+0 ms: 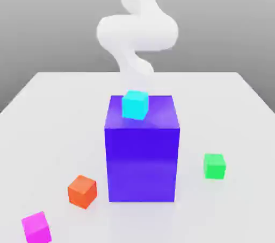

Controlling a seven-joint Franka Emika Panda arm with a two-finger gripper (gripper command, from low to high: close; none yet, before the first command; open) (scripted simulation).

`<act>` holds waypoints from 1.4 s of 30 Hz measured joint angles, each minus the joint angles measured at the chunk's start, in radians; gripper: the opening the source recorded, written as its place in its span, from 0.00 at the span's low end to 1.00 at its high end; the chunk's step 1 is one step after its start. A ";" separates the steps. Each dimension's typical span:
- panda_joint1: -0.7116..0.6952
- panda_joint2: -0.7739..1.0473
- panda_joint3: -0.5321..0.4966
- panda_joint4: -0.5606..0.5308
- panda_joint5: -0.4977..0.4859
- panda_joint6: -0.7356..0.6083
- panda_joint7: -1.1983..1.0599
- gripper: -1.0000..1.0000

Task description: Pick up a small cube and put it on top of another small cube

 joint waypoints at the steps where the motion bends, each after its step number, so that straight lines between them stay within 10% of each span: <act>1: -0.016 0.039 0.001 0.000 -0.003 0.012 0.023 0.50; 33: -0.314 1.204 -0.068 0.027 0.091 0.439 0.479 0.50; 34: -0.317 1.223 -0.066 0.031 0.094 0.454 0.477 0.00; 42: -0.314 1.195 -0.069 0.025 0.090 0.433 0.480 0.00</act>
